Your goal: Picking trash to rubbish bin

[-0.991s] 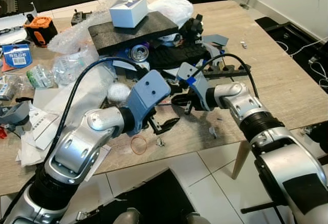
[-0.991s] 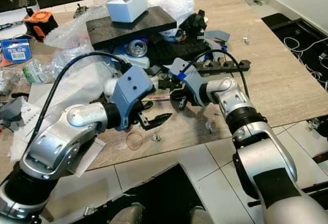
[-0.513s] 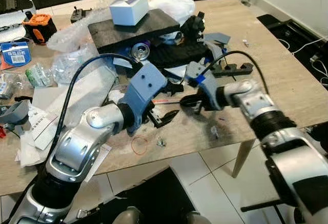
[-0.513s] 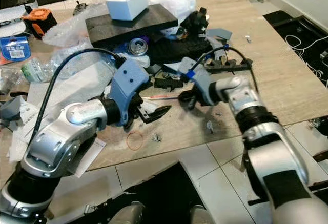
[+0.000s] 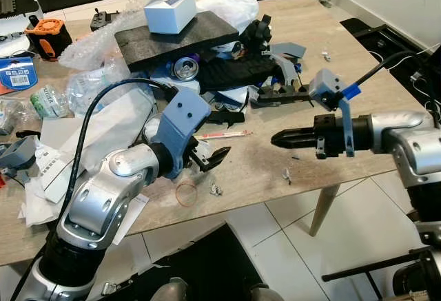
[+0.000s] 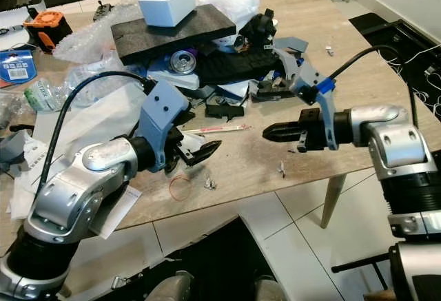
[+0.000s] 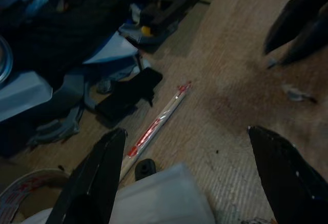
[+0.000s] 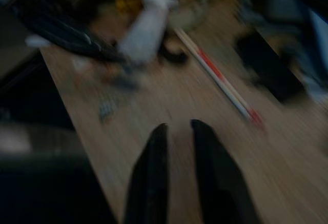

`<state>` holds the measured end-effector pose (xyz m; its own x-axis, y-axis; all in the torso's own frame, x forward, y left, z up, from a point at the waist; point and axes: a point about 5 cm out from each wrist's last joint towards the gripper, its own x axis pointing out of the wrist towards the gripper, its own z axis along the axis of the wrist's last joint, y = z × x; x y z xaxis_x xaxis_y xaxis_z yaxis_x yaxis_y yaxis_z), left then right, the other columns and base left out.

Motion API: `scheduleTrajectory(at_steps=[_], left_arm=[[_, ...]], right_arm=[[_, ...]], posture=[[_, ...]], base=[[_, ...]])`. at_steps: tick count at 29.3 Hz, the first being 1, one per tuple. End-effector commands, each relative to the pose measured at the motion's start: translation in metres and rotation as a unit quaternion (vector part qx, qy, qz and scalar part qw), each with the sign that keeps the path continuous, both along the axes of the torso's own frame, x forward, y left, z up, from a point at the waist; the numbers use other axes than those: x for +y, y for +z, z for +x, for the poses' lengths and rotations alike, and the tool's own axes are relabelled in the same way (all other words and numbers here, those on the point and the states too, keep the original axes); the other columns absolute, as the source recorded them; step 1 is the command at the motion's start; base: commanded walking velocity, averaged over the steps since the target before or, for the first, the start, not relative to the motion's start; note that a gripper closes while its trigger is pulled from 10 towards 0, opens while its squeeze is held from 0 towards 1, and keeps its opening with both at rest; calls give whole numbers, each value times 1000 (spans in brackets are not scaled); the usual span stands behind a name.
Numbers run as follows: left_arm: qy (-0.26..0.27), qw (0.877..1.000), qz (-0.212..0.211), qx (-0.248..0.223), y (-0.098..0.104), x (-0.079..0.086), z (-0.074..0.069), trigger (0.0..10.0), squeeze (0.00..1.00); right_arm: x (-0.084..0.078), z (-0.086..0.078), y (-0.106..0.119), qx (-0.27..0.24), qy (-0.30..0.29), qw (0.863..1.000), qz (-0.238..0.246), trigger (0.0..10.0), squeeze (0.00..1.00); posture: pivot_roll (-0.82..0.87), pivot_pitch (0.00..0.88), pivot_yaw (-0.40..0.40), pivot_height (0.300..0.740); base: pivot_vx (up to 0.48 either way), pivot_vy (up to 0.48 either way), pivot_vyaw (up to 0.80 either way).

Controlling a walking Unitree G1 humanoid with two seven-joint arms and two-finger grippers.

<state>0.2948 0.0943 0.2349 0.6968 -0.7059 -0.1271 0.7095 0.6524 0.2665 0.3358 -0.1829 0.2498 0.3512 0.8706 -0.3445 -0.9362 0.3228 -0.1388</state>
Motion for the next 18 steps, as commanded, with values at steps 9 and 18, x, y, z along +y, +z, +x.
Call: scheduleTrajectory(at_steps=[9,18], left_arm=[[5,1000,-7,-14,4,-4,1,10000,0],[1,1000,-6,-20,13,1,5,10000,0]], right_arm=[[20,16,-11,-13,-27,1000,-5,10000,1000],[32,41,-22,-38,-46,998,-25,10000,1000]], posture=[[35,259,14,740],[62,320,24,740]], base=[[0,0,0],[0,0,0]])
